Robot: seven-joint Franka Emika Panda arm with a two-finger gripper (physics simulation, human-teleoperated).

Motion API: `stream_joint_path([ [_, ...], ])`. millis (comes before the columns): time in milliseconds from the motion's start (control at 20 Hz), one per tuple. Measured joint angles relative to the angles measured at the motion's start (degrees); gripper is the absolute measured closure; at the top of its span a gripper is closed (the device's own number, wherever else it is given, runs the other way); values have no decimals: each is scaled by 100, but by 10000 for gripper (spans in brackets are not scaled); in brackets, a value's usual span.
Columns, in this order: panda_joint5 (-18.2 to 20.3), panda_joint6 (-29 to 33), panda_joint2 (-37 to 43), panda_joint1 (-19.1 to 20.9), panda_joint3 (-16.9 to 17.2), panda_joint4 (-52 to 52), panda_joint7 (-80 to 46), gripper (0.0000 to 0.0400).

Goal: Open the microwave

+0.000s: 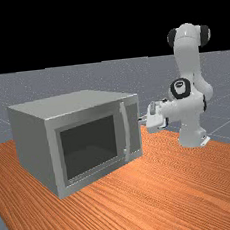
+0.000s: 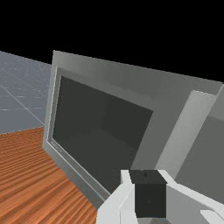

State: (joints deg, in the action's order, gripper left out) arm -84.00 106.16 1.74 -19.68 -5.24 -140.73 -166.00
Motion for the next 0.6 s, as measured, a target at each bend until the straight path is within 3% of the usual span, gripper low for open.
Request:
stream_joint_path([
  [50, 218, 90, 26, 29, 57, 51, 0, 400],
  [400, 77, 236, 159, 170, 170, -68, 0, 400],
  [450, 98, 214, 154, 170, 170, -55, 0, 243],
  [500, 96, 216, 160, 173, 173, -55, 0, 148],
  [600, 87, 220, 167, 179, 176, -59, 0, 54],
])
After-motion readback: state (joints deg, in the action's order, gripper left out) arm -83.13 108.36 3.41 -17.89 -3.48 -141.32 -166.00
